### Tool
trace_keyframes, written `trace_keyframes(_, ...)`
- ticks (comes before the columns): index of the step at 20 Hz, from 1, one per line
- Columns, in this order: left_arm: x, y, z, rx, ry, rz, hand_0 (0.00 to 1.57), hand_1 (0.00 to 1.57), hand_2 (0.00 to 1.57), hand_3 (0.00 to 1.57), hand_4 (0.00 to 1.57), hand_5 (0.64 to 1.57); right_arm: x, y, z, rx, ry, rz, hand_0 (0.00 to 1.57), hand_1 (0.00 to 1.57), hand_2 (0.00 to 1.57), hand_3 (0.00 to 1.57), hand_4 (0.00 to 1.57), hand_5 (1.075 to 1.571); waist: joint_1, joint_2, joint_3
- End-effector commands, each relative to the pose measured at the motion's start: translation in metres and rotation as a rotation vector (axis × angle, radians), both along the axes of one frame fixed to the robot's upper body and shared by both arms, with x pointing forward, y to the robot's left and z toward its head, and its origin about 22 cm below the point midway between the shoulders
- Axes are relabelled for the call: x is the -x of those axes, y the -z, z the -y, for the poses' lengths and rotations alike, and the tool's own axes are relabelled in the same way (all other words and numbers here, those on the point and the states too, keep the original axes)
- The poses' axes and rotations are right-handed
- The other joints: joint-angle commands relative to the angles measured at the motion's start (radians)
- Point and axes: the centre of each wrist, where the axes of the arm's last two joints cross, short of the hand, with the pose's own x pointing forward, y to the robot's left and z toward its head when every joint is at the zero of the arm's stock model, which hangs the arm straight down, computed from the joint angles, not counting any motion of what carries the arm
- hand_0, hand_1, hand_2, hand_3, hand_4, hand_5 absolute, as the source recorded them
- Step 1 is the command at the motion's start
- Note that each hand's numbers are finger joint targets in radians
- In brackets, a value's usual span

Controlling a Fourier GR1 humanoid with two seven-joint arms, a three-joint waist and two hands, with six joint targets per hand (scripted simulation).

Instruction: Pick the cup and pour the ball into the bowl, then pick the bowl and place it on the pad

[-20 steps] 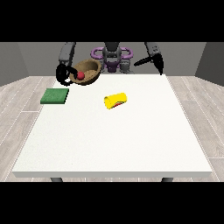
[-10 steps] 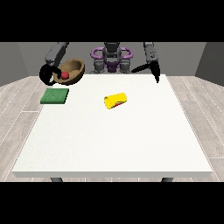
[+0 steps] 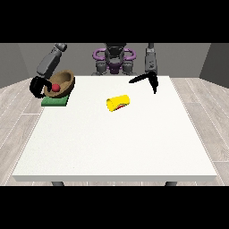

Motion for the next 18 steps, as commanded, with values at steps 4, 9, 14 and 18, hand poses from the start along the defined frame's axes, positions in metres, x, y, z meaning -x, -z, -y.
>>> trace_keyframes(4,0.007,-0.052,-0.004,-0.006,0.013,0.119,0.0,0.0,0.0,0.0,0.0,1.564,0.021,-0.024,0.046,0.097,0.051,0.125,1.57,1.57,1.57,0.0,1.05,1.567,0.012,0.118,0.0008)
trace_keyframes(9,0.028,-0.047,0.006,-0.018,-0.012,0.166,0.0,0.0,0.0,0.0,0.0,1.564,0.026,-0.032,0.057,0.117,0.069,0.157,1.57,1.57,1.57,0.0,1.03,1.569,0.005,0.145,0.0011)
trace_keyframes(14,0.044,-0.046,0.01,0.004,-0.005,0.127,0.0,0.0,0.0,0.0,0.0,1.563,0.026,-0.04,0.064,0.048,0.059,0.146,1.57,1.57,1.57,0.21,1.01,1.571,-0.004,0.111,0.0005)
trace_keyframes(18,0.045,-0.055,-0.001,0.009,0.016,0.075,0.0,0.0,0.0,0.0,0.0,1.566,0.029,-0.044,0.07,0.005,0.086,0.091,1.57,1.57,1.57,0.0,0.76,1.568,0.003,0.058,-0.0005)
